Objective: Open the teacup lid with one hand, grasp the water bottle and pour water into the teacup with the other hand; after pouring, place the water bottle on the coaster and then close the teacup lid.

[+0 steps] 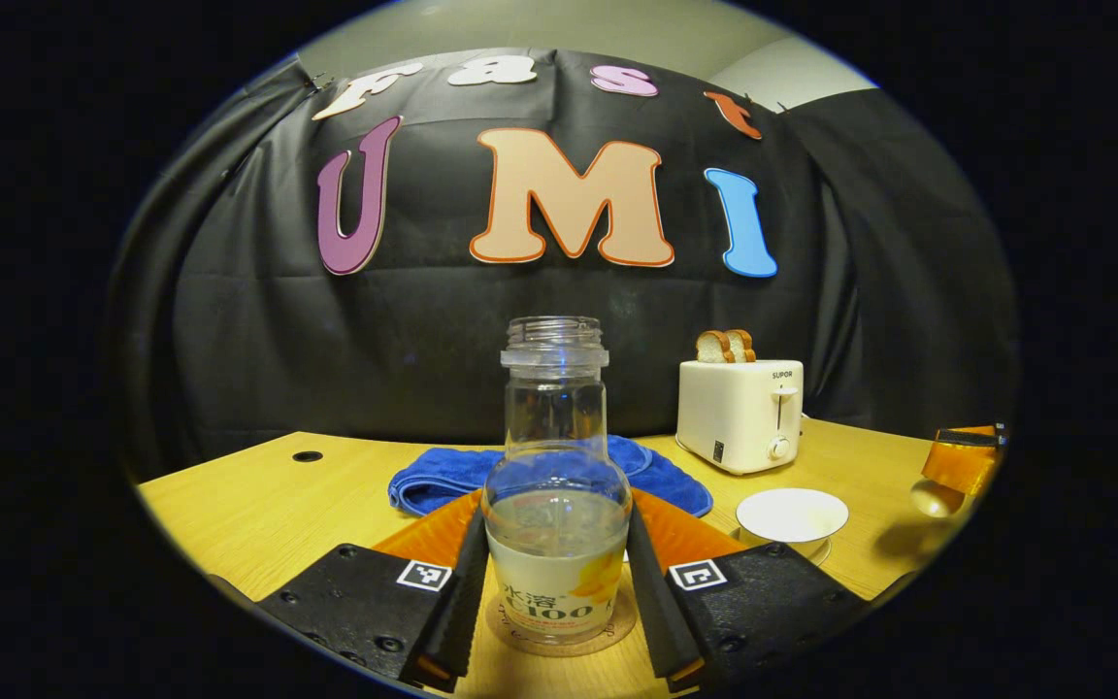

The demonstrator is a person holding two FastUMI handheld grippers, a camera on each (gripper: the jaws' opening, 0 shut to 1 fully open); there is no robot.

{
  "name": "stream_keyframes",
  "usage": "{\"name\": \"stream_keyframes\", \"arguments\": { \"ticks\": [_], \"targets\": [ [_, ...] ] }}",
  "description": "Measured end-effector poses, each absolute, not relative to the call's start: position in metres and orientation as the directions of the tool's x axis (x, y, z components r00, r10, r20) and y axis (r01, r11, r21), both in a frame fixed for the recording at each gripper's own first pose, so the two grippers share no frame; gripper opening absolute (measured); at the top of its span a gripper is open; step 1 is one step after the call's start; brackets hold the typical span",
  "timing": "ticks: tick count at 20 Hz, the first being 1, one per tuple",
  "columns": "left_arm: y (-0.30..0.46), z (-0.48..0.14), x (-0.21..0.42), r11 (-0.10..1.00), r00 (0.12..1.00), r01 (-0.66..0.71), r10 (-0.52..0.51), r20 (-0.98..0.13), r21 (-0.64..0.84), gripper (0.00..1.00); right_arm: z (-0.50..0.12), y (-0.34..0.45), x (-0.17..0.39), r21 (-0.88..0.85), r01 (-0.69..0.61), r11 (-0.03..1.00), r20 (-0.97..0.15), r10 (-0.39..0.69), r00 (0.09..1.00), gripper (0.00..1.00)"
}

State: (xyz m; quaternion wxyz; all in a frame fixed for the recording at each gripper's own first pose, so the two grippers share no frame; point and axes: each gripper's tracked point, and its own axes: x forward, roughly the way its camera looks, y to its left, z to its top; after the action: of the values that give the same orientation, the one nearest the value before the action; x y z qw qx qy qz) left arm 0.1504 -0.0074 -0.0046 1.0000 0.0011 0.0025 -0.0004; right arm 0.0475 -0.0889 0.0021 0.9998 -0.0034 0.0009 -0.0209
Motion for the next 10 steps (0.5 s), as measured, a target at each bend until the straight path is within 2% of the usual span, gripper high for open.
{"name": "stream_keyframes", "arguments": {
  "ticks": [3,7,10],
  "targets": [
    [-0.017,-0.006,0.15,0.997,1.0,0.021,-0.02,-0.02,0.072,0.65,0.003,-0.089,0.047,-0.007,0.042,0.999,-0.002,-0.042,0.999,0.34],
    [-0.035,-0.002,0.152,0.916,0.997,0.074,-0.07,-0.024,0.395,0.65,0.003,-0.095,0.044,-0.008,0.063,0.998,-0.002,-0.063,0.998,0.34],
    [-0.05,-0.014,0.157,0.799,0.99,0.142,-0.102,-0.101,0.584,0.65,0.005,-0.114,0.036,-0.009,0.107,0.994,0.003,-0.107,0.994,0.34]
  ]
}}
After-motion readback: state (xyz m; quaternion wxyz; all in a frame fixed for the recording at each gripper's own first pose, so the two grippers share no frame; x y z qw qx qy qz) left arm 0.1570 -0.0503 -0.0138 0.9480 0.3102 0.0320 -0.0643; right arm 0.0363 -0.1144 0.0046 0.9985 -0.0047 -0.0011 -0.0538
